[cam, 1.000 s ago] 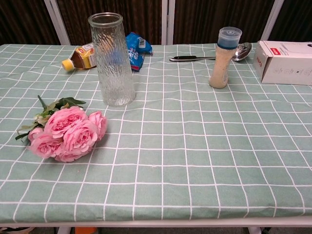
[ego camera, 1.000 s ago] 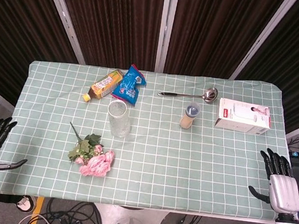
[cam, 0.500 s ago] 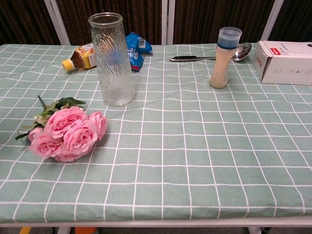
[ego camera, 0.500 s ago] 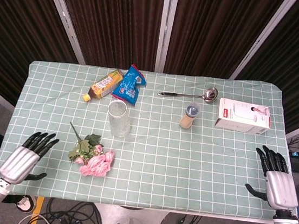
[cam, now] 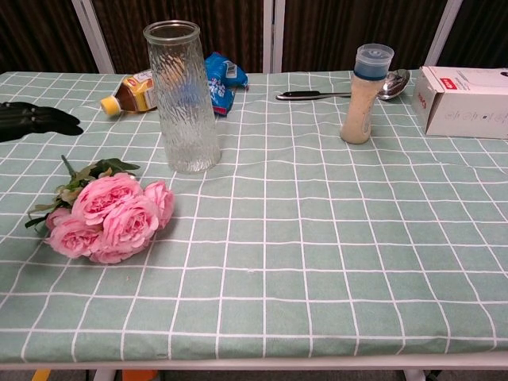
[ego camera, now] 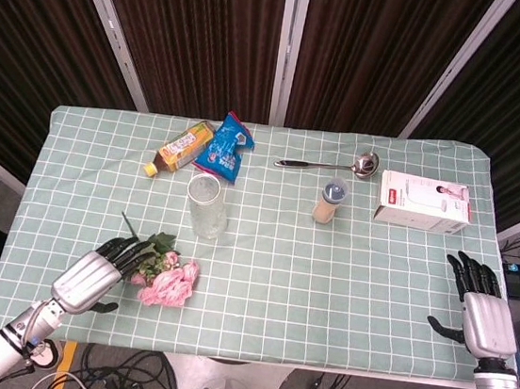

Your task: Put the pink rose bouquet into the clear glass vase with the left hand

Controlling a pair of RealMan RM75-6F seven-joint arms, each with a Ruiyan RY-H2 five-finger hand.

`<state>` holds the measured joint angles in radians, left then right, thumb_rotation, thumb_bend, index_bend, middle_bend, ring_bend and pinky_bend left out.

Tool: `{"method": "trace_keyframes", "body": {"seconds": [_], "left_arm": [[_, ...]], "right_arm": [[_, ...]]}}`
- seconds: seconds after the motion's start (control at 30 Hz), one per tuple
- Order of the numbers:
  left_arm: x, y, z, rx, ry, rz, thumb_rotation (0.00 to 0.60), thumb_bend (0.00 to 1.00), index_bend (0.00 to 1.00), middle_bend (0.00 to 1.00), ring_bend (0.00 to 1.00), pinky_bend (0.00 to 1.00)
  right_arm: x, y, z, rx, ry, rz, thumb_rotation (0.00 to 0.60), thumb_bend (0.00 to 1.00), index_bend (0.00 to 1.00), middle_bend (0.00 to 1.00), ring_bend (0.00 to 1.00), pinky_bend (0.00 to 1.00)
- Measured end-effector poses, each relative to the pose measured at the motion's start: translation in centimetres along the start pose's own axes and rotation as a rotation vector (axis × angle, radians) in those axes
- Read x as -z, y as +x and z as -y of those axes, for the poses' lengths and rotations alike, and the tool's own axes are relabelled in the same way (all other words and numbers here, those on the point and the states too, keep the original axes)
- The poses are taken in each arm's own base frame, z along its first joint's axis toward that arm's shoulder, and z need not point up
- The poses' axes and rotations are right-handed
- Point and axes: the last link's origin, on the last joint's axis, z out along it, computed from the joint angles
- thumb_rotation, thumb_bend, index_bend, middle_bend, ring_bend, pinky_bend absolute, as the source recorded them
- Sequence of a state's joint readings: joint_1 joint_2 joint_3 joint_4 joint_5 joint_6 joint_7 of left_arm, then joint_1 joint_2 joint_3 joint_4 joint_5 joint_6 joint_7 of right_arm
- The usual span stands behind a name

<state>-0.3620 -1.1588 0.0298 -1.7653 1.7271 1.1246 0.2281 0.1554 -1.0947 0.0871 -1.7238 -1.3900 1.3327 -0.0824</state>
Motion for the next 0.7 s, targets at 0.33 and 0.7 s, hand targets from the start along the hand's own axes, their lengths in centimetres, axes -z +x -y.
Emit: {"method": "trace_keyframes", "body": {"seconds": [0.33,0.7], "left_arm": [[-2.9,-0.7,-1.4,-0.003,-0.094,0.069,0.6,0.0,0.04,0.0,0.0,0.15],[-5.7,-1.7,-2.8,0.021,-0.143,0.125,0.6,0.0,0.04,0.0,0.0,0.17]], "right_arm": [[0.1,0.1,0.2,-0.013,0.002,-0.009,0.6,0.05,0.0,0.0,0.0,0.0],[0.5,0.1,-0.2,-0.035,0.003,-0.015,0.6,0.05,0.0,0.0,0.0,0.0]]}}
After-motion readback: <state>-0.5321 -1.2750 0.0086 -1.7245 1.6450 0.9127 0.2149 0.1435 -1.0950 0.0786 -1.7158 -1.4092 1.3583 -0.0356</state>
